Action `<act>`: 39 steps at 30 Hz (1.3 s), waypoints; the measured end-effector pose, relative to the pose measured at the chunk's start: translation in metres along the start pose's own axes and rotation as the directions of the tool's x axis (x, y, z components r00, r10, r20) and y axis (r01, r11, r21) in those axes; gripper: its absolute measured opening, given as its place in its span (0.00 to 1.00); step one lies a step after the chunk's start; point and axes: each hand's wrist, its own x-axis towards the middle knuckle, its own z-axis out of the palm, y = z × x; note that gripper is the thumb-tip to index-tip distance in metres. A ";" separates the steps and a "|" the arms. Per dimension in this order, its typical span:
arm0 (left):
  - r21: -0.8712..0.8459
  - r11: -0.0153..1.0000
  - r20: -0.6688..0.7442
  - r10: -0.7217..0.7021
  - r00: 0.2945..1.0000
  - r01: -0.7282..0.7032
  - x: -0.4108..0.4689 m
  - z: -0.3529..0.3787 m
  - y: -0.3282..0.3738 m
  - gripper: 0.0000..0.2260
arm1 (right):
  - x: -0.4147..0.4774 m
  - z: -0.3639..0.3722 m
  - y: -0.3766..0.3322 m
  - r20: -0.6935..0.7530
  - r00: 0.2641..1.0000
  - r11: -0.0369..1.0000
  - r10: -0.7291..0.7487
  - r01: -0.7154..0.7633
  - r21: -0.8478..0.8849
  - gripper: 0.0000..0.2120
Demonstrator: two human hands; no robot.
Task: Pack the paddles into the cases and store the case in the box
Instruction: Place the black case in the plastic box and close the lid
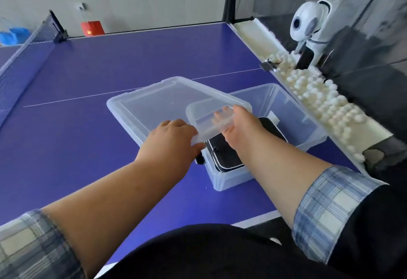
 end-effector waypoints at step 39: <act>0.128 0.975 0.349 -0.213 0.913 0.179 0.248 0.203 0.280 0.34 | 0.190 -0.175 -0.231 0.270 0.961 0.206 -0.064 0.278 -0.938 0.15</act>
